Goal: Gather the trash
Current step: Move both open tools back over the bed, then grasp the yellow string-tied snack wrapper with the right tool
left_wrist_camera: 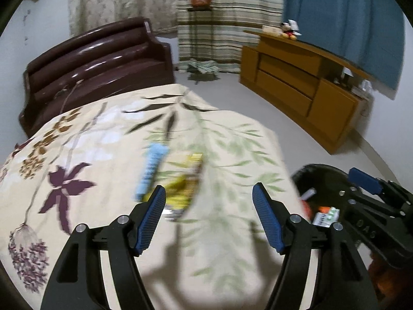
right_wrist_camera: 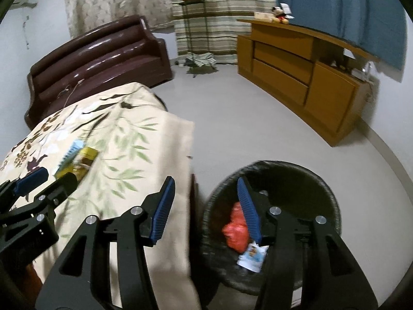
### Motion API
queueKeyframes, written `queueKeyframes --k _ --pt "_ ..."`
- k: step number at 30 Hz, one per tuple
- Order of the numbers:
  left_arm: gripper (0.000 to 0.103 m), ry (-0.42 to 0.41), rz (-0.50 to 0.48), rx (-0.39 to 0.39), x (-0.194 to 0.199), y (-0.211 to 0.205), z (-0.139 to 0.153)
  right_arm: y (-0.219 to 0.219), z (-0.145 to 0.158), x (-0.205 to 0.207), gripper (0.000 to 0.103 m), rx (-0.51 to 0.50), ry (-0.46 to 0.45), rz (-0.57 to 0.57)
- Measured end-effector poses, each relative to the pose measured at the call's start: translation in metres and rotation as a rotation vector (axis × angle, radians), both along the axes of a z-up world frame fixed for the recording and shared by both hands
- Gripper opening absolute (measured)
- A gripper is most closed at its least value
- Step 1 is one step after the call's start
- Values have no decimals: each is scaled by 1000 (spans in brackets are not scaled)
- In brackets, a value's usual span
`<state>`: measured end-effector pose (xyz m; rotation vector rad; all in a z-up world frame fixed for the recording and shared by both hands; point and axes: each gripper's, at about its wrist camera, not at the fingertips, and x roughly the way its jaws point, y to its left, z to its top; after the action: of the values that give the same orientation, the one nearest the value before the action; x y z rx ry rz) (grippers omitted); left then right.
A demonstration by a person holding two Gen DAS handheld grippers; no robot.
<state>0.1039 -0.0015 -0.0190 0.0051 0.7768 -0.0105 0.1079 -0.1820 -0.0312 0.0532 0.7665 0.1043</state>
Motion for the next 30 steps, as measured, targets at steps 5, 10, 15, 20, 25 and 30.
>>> queueKeyframes --k 5,10,15,20,25,30 --pt "68 -1 80 1 -2 43 1 32 7 5 49 -1 -3 51" --pt "68 3 135 7 -8 79 0 68 11 11 49 -4 -2 104" --pt "68 14 177 4 -12 108 -5 102 10 17 50 4 10 149" --pt "68 27 209 -8 -15 133 -11 136 3 27 50 0 41 187" --pt "68 30 228 -23 -17 150 -14 156 -3 35 50 -7 66 190" --pt "68 41 232 -35 -17 160 -18 169 -10 41 49 -27 94 185"
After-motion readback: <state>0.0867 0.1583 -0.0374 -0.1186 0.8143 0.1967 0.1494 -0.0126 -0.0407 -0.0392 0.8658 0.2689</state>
